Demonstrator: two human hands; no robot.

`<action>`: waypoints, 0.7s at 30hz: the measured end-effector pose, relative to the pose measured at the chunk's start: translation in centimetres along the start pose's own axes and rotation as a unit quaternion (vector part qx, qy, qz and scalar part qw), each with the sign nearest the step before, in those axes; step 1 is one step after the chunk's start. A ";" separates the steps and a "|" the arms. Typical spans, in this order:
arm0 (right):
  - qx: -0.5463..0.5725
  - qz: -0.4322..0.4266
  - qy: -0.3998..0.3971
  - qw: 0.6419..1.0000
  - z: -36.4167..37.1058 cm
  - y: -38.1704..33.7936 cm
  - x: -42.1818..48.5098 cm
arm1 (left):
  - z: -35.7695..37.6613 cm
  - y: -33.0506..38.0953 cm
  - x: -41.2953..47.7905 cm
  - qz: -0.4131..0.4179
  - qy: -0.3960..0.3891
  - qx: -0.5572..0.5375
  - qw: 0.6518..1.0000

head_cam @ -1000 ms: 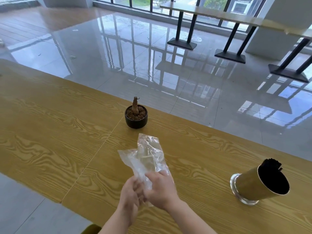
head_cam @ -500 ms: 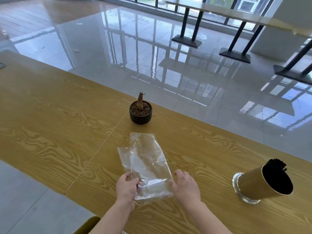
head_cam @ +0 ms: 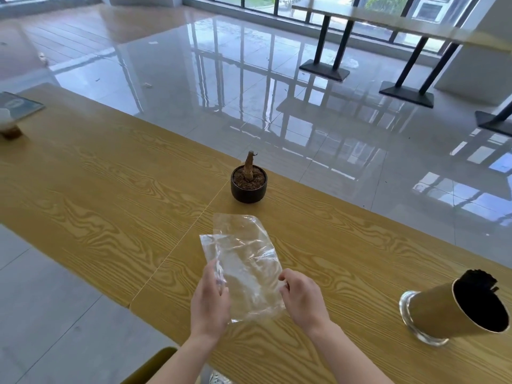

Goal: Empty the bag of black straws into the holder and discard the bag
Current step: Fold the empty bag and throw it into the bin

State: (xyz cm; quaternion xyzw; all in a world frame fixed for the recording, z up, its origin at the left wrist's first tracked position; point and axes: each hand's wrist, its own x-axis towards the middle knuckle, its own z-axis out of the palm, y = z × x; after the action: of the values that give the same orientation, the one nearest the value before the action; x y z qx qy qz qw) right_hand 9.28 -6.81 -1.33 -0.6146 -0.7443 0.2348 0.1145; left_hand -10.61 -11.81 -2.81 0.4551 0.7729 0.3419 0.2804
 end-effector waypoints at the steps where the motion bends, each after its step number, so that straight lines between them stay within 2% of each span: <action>1: -0.002 -0.016 0.005 1.000 -0.2 -0.4 -0.1 | -0.4 0.1 -0.1 0.021 0.014 0.023 0.999; 9: -0.050 -0.184 -0.019 0.981 -1.3 -4.1 -0.5 | -3.9 -0.8 -4.8 0.059 0.154 0.107 0.980; 15: -0.064 -0.295 -0.066 0.951 0.8 -8.2 -2.9 | -7.5 -3.6 -10.5 -0.039 0.223 0.131 0.965; 21: -0.066 -0.361 -0.112 0.924 4.2 -12.3 -5.4 | -10.6 -7.4 -14.5 -0.110 0.275 0.137 0.945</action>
State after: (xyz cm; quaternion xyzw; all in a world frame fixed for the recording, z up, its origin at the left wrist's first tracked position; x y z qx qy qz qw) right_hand -2.04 -14.60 1.71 -0.2805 -0.9375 0.1949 0.0669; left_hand -16.11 -30.34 -0.37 0.2898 0.9044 0.3118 0.0274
